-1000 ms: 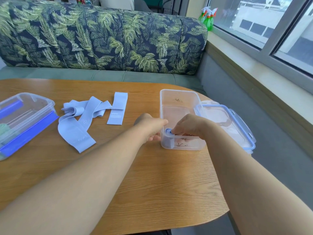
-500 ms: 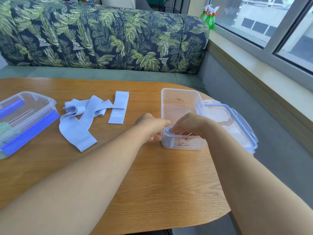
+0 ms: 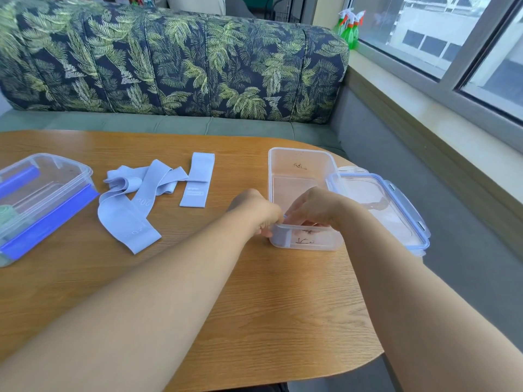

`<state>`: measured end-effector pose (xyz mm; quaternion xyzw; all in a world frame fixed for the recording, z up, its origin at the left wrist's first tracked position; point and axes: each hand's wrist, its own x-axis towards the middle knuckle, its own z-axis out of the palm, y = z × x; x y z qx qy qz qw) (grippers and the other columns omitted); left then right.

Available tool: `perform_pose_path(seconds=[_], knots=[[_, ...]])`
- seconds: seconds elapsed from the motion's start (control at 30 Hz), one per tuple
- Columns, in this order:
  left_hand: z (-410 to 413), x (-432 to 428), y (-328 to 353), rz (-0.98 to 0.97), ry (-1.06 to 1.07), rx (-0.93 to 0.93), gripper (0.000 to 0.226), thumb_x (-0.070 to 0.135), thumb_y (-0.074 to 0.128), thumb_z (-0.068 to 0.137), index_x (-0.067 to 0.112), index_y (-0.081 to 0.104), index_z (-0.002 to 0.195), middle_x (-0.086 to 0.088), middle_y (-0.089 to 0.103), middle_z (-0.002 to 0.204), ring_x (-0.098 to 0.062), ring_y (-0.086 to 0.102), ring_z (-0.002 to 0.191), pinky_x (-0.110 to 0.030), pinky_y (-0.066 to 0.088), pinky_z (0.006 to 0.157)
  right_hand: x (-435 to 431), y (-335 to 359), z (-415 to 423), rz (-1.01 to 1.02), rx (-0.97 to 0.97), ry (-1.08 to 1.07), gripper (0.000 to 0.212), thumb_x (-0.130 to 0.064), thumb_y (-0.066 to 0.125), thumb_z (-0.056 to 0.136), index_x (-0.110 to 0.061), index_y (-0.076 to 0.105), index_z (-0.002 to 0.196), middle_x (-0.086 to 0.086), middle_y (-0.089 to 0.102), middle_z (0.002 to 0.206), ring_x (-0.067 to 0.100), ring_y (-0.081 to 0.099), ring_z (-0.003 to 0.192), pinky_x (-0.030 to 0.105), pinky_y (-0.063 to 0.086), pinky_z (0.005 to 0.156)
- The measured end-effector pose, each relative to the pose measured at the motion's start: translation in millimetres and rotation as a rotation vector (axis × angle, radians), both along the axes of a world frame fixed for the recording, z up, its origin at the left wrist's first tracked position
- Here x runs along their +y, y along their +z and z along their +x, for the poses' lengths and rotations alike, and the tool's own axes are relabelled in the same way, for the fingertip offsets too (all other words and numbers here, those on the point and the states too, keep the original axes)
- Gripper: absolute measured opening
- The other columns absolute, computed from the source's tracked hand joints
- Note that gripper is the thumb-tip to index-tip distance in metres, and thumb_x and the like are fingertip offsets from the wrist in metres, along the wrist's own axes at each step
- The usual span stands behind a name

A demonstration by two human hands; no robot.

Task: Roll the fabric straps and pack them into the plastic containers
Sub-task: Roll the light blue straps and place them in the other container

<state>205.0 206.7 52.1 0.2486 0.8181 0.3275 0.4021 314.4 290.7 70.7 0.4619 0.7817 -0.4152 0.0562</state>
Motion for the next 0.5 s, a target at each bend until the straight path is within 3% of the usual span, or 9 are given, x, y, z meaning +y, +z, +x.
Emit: perform_pose_path(seconds=[0.13, 0.23, 0.4, 0.5], knots=[[1.7, -1.4, 3.3, 0.007, 0.010, -0.011, 0.036, 0.006, 0.074, 0.076, 0.004, 0.057, 0.108, -0.010, 0.065, 0.105, -0.022, 0.072, 0.070, -0.017, 0.034, 0.034, -1.0, 2.3, -1.6, -0.009, -0.023, 0.007, 0.027, -0.013, 0.076, 0.079, 0.000, 0.073, 0.103, 0.006, 0.065, 0.081, 0.017, 0.055, 0.077, 0.028, 0.048, 0.071], [1.9, -3.4, 5.5, 0.002, 0.016, -0.033, 0.037, 0.006, 0.075, 0.076, 0.005, 0.055, 0.107, -0.010, 0.065, 0.107, -0.022, 0.072, 0.072, -0.012, 0.031, 0.031, -1.8, 4.8, -1.1, -0.034, -0.014, -0.004, 0.022, -0.011, 0.076, 0.080, -0.004, 0.074, 0.100, 0.005, 0.069, 0.081, 0.017, 0.061, 0.078, 0.021, 0.047, 0.063], [1.3, -4.5, 7.0, 0.001, 0.019, -0.066, 0.036, 0.010, 0.076, 0.074, 0.006, 0.058, 0.105, -0.010, 0.067, 0.105, -0.021, 0.071, 0.078, -0.012, 0.032, 0.031, -1.7, 5.2, -0.8, -0.049, 0.010, -0.013, 0.020, -0.012, 0.075, 0.081, -0.007, 0.075, 0.100, 0.008, 0.073, 0.094, 0.015, 0.063, 0.079, 0.019, 0.046, 0.059], [-0.7, -4.8, 9.6, 0.006, 0.021, -0.068, 0.035, 0.016, 0.076, 0.074, 0.007, 0.060, 0.103, -0.009, 0.069, 0.099, -0.019, 0.072, 0.076, -0.015, 0.035, 0.035, -0.8, 5.3, -0.7, -0.058, 0.031, -0.034, 0.023, -0.015, 0.074, 0.082, -0.003, 0.073, 0.102, 0.011, 0.073, 0.098, 0.017, 0.064, 0.083, 0.021, 0.050, 0.066]])
